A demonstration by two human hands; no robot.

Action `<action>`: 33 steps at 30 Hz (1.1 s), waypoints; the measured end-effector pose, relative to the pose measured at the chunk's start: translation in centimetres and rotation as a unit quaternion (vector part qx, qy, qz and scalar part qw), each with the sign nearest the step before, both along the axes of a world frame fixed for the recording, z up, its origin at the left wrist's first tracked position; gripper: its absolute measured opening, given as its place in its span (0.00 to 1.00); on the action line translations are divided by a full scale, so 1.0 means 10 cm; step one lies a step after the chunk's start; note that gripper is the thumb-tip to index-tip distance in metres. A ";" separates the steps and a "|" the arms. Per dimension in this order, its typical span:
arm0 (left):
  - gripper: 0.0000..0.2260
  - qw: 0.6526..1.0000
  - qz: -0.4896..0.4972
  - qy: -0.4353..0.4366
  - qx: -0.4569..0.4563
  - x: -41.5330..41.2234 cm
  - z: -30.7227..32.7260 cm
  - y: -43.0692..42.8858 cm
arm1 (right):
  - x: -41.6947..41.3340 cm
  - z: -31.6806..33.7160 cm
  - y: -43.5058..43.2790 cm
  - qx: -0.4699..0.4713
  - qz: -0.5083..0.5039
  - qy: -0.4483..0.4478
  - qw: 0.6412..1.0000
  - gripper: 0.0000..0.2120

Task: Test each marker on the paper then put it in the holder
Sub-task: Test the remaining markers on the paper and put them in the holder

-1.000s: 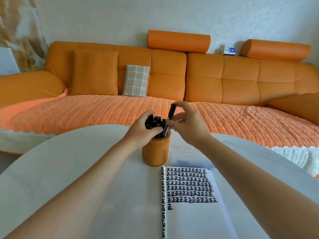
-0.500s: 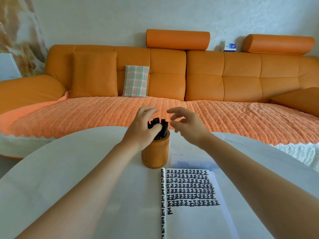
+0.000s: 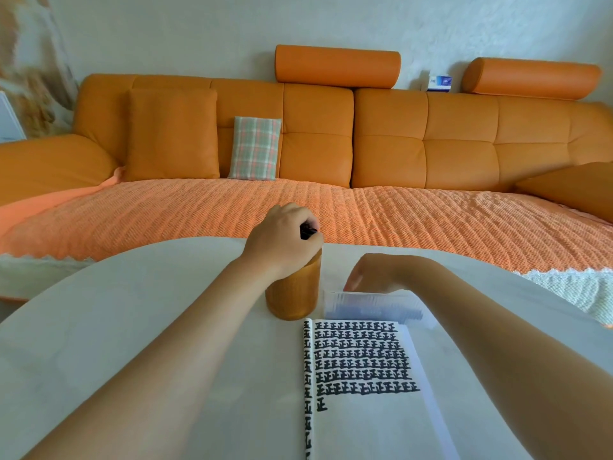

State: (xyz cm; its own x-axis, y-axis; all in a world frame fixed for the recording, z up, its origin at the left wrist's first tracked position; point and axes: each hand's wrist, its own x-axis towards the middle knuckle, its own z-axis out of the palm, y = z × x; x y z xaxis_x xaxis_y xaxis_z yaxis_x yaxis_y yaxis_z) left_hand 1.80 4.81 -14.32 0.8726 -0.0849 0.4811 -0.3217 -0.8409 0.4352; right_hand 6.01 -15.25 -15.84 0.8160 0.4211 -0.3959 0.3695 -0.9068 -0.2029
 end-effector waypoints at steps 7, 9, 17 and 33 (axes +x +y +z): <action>0.13 0.999 0.002 0.016 0.050 0.02 -0.03 -0.01 | 0.01 -0.02 0.03 0.026 -0.008 -0.015 1.000 0.13; 0.14 0.998 0.002 0.020 0.053 0.01 -0.02 -0.01 | 0.02 -0.04 0.02 0.025 0.004 -0.007 1.000 0.12; 0.26 0.983 0.002 0.102 0.150 -0.05 0.11 -0.01 | 0.04 -0.11 0.02 0.044 -0.017 -0.060 0.997 0.09; 0.22 0.993 0.002 0.047 0.109 -0.05 0.09 0.03 | 0.03 -0.06 -0.05 0.137 -0.036 -0.092 0.986 0.08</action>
State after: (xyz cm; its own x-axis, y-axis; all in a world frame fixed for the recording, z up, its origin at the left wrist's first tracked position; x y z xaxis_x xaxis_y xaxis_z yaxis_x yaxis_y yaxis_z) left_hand 1.27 5.08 -13.43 0.9132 -0.1743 0.3685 -0.2849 -0.9194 0.2711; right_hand 6.32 -15.73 -16.45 0.8951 0.4298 -0.1189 0.3592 -0.8528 -0.3790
